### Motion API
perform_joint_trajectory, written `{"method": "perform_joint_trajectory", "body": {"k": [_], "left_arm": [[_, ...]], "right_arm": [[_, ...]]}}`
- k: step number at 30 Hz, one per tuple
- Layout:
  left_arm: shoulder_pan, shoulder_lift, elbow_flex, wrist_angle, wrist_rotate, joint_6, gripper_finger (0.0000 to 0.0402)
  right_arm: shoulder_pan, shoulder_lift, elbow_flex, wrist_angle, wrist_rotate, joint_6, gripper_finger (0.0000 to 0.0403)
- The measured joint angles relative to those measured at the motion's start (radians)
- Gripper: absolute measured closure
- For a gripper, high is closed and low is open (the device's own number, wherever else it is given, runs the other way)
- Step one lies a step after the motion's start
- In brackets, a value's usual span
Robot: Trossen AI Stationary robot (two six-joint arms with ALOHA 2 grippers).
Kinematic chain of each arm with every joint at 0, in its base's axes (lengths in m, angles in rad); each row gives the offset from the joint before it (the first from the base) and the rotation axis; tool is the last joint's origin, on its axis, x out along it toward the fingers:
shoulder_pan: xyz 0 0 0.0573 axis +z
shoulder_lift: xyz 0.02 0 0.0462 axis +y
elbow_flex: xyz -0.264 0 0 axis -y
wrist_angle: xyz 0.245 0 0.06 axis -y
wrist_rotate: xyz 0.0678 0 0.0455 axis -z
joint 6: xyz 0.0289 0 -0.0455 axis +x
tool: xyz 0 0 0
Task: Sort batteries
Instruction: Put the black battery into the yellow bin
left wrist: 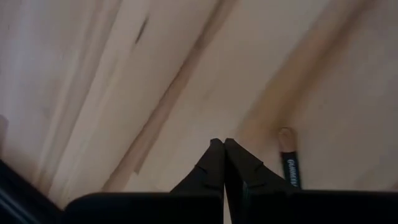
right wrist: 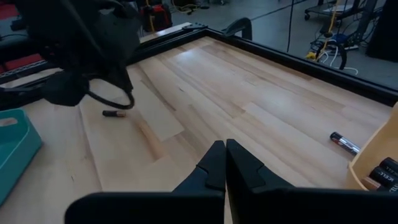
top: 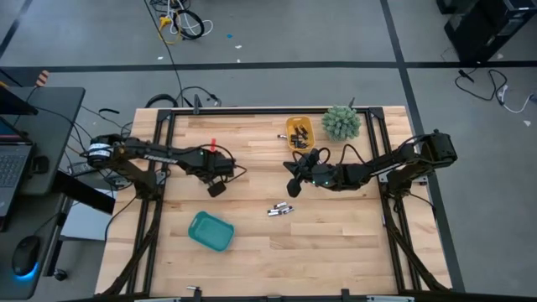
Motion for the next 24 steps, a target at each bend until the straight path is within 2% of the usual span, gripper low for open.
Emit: {"method": "perform_joint_trajectory", "body": {"k": [5,10,14,24], "left_arm": [[-0.057,0.0,0.013,0.003,0.038,0.053,0.0401],[-0.064,0.0,0.013,-0.02,0.057,-0.08,0.0401],[-0.064,0.0,0.013,-0.049,0.08,-0.127,0.0392],[-0.068,0.0,0.012,-0.008,0.095,-0.167,0.0314]], "right_arm": [[0.0,0.0,0.0,0.001,-0.006,0.0,0.0402],[0.0,0.0,0.0,0.002,-0.018,0.008,0.0402],[0.0,0.0,0.0,0.007,-0.018,0.008,0.0402],[0.0,0.0,0.0,0.014,-0.018,0.008,0.0402]]}}
